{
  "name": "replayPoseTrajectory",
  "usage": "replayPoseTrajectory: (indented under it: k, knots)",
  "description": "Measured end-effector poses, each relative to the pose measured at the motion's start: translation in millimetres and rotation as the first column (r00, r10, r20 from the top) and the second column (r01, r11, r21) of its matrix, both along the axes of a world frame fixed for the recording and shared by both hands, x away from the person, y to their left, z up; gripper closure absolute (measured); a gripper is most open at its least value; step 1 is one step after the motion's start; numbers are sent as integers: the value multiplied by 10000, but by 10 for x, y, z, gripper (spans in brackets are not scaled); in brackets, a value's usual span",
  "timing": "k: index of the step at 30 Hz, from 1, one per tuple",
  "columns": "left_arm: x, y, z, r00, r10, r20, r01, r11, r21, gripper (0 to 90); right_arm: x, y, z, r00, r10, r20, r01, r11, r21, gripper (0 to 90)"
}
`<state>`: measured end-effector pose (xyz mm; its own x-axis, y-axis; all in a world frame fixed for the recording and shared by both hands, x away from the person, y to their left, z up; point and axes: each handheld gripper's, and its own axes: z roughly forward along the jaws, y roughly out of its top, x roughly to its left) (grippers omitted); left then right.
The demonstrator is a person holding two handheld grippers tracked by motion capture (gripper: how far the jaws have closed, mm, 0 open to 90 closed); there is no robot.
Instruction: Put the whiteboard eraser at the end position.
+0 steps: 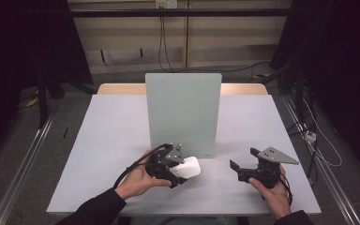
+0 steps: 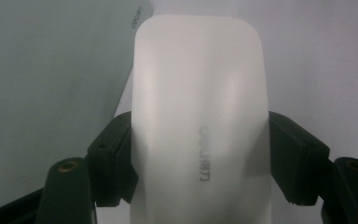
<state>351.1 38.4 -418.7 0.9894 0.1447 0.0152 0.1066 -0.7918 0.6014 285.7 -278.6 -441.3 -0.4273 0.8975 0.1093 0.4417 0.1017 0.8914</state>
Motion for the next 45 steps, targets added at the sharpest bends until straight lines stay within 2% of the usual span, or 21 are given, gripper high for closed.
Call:
replayPoseTrajectory:
  k: [4,7,10,13,18,21,22,23,24,31,37,41,45]
  knots:
    - [8,-32,-3,9999,-88,-113,87,10000,-18,310,1,3,0,10000,-1,12,1,10000,-18,59]
    - [-15,-60,-35,9997,-238,-107,241,9995,215,310,1,4,0,10000,0,9,0,10000,-19,59]
    - [-16,-83,-28,9991,-400,-160,404,9988,277,310,2,5,1,10000,15,19,-15,10000,-20,59]
    - [-28,-121,-74,9991,-399,-127,404,9981,473,310,-1,5,1,10000,1,33,-1,10000,-14,59]
    - [-42,-157,-119,9990,-447,-62,450,9976,527,310,1,7,0,10000,28,35,-27,10000,-34,59]
    - [-23,-170,-154,9992,-350,-185,360,9977,578,309,1,4,1,10000,26,19,-26,10000,-16,59]
    - [-20,-170,-168,9993,-307,-216,316,9985,445,309,0,5,1,10000,19,38,-19,10000,-16,59]
    - [-20,-167,-150,9996,-270,-107,277,9969,737,309,-2,5,2,10000,29,42,-29,10000,-19,59]
    - [-15,-162,-163,9993,-285,-248,297,9984,488,310,-3,6,2,10000,36,42,-36,10000,-20,59]
    - [-4,-154,-181,9992,-232,-319,245,9988,422,309,3,7,-1,10000,77,23,-77,10000,-55,59]
    - [23,-125,-211,9986,-39,-521,48,9999,158,305,9,-1,-4,10000,55,22,-55,10000,8,59]
    - [7,-117,-221,9991,-21,-423,22,10000,13,304,8,3,-4,10000,61,-11,-61,10000,-3,59]
    - [7,-107,-218,9991,154,-396,-151,9999,81,302,7,3,-4,10000,70,-9,-70,10000,-10,59]
